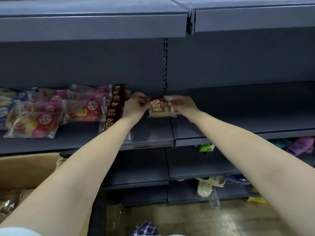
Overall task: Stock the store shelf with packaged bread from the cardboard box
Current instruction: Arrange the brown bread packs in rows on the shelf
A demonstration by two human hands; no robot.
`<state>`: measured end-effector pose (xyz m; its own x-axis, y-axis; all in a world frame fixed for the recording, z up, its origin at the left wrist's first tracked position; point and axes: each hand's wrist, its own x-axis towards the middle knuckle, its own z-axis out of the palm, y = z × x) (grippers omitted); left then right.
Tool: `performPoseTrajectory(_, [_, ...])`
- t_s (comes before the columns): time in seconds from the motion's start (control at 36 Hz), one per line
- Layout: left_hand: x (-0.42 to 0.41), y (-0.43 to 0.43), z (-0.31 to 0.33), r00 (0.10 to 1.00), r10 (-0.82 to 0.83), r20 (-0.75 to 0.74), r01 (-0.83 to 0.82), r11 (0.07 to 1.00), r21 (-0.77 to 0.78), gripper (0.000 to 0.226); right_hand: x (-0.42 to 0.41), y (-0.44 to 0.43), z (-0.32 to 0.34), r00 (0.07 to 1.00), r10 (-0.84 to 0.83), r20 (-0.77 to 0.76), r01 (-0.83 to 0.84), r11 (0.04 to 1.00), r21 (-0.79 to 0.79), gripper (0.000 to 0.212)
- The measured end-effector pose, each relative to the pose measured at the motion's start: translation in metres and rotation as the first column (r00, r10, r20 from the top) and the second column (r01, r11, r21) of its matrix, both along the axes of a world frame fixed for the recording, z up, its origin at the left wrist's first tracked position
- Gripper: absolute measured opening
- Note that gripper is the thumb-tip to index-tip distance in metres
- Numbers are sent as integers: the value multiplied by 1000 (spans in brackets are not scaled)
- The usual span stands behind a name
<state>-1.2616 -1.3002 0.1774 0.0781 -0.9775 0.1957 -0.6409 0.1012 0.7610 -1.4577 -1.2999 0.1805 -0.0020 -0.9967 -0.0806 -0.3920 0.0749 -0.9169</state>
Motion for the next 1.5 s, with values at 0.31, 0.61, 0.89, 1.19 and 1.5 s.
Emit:
performPoseTrajectory(0.31, [61,2,-2,787,-9,616,26,999,-19,54,43,-38,-5,962,-224,-157,213,973,-86,30])
performPoseTrajectory(0.61, [64,-23,-11,664,-115,739,58,993,103,79,79,-77,-6,948,-263,-179,250,964,-92,27])
performPoseTrajectory(0.89, [66,-59,-11,719,-150,679,75,988,138,79,105,-113,-16,936,-304,-177,291,952,-93,26])
performPoseTrajectory(1.19, [73,-74,-20,706,-185,684,150,983,111,75,119,-138,-24,892,-428,-142,423,904,-66,27])
performPoseTrajectory(1.5, [79,-73,-27,712,-150,686,160,986,50,71,126,-143,-33,889,-455,-49,451,889,-87,29])
